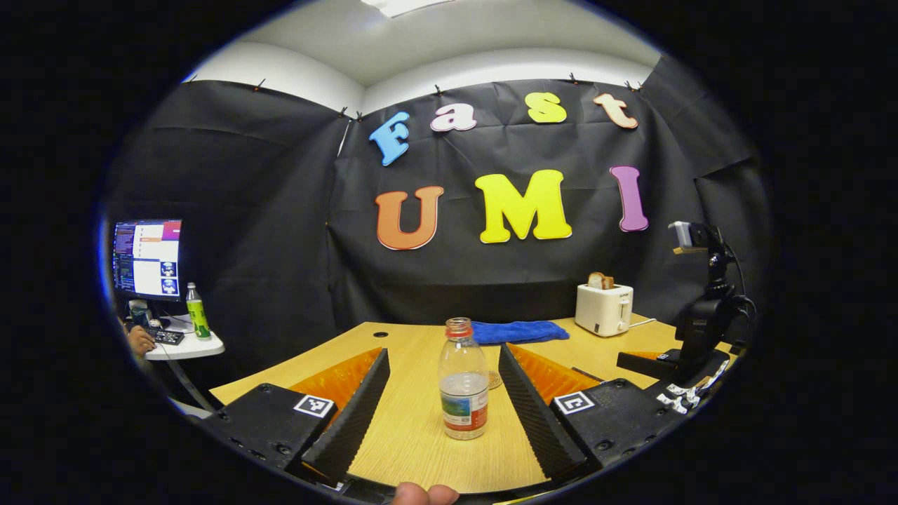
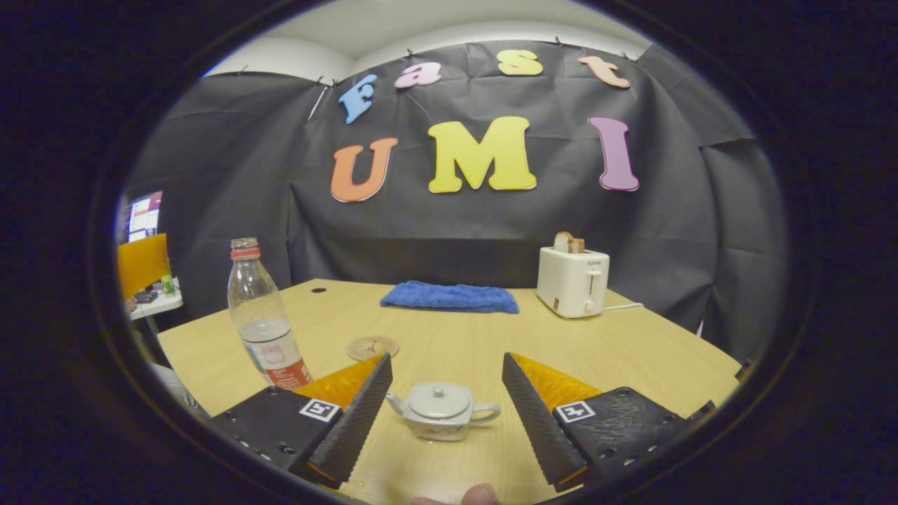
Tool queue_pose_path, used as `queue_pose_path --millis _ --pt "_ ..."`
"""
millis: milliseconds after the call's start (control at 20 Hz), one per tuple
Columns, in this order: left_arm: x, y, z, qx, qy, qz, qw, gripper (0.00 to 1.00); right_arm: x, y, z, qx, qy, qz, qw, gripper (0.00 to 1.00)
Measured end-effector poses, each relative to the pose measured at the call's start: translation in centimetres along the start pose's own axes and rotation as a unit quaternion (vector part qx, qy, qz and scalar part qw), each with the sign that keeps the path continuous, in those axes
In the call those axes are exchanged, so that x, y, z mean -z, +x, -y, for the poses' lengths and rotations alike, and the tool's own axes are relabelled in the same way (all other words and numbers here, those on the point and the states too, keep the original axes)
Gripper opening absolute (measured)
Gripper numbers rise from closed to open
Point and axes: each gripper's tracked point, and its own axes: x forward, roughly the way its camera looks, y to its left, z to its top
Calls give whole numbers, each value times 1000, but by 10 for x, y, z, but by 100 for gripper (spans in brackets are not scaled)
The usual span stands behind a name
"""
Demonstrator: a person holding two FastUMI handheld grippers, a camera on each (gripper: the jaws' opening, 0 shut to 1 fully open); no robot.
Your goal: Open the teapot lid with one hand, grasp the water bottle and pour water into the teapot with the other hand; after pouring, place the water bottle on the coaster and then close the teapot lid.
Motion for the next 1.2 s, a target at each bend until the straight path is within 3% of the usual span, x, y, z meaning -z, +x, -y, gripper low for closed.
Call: queue_pose_path --millis 100,150,250,300,450,600,700,750,850,950,1000,1200 --pt "1 -2 -12 -13 -1 1 1000 98 2 9 -1 1 -7 0 1000 94" --pt "3 -1 -16 -18 1 0 1000 98 6 14 -2 3 -10 -3 1000 98" --pt "7 -2 -18 -20 4 -3 1000 98 10 18 1 5 -12 -10 1000 94" --pt "8 -1 -20 -20 4 -3 1000 98 9 19 -2 0 -14 -14 1000 84" --pt "11 0 -26 -23 4 -5 1000 98 22 32 -8 -9 -21 -31 999 74" --pt "15 2 -31 -26 2 -10 1000 98 23 36 -2 3 -24 -34 999 43" --pt "16 3 -34 -28 -3 -12 1000 98 25 37 -4 -1 -25 -40 999 37" --pt "17 4 -35 -29 -4 -12 1000 98 25 34 -2 7 -31 -40 999 23" --pt "19 5 -35 -29 -4 -13 999 98 27 37 -5 0 -41 -41 998 12" --pt "22 7 -36 -26 -3 -15 1000 98 27 36 -4 -6 -44 -37 998 8" --pt "24 8 -34 -24 -4 -16 1000 98 27 39 -3 -8 -46 -37 998 1" --pt "37 14 -28 -7 -9 -29 1000 98 21 38 -5 -22 -40 -29 999 0"
